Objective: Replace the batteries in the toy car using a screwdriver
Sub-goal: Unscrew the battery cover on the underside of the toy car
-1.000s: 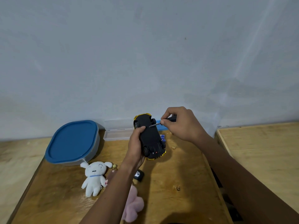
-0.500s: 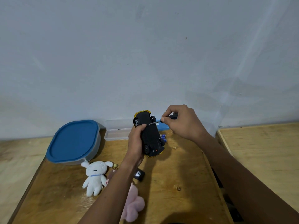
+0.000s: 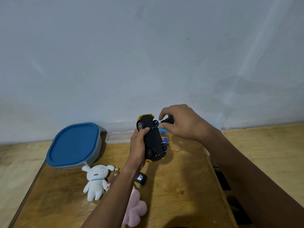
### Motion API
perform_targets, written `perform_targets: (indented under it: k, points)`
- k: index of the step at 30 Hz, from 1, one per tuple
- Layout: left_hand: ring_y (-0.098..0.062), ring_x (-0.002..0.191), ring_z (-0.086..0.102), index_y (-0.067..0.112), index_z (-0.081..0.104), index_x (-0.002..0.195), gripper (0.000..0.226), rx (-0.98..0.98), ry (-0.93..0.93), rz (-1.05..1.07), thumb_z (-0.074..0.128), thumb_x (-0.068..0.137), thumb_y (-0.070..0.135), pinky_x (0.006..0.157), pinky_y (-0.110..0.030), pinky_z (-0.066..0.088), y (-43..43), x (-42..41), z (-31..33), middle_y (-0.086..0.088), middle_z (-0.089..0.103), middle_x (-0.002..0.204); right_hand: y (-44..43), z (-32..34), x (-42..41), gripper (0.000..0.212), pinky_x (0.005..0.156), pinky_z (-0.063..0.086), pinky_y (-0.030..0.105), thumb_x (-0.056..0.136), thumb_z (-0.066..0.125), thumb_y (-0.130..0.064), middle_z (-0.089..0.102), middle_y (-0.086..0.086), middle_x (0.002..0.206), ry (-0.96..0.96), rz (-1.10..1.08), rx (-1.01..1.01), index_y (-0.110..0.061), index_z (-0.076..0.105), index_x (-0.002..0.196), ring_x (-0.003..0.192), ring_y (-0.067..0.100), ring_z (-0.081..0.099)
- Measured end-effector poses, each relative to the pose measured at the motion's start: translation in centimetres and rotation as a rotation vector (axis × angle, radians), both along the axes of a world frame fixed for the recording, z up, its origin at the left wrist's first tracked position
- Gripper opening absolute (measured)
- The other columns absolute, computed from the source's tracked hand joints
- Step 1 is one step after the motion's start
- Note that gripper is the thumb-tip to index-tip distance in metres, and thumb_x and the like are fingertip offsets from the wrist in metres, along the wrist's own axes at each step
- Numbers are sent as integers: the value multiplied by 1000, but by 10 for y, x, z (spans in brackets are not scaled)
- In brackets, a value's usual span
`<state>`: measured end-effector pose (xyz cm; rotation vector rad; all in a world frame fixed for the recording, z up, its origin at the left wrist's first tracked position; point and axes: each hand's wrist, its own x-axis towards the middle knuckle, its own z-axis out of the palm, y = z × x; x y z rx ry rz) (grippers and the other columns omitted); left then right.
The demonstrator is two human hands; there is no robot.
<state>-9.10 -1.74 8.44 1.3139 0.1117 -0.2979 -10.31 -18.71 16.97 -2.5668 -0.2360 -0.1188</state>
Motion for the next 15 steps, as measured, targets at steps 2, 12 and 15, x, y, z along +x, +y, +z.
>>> perform_targets:
  k: [2,12,15]
  points:
    - [-26,74,68,5,64,119,30,-14,27,10,51,99,24,63,-37,58,1,0,0,-14,68,90,0,-1,-1,25,73,53,34,94,52,-52,62,-8,62,19,-54,9,-32,66,102,72,14,63]
    - [-33,81,68,0,57,128,47,-60,86,-16,55,94,32,72,-44,59,1,0,2,-17,69,94,2,6,3,47,79,54,38,89,63,-19,61,-7,72,-40,-3,110,-36,47,129,81,13,63]
    - [-35,84,68,-2,57,129,48,-77,103,-9,55,95,32,76,-46,57,2,0,2,-17,69,95,2,5,5,46,84,52,37,87,65,-16,55,-10,85,-24,13,107,-36,53,127,90,13,61]
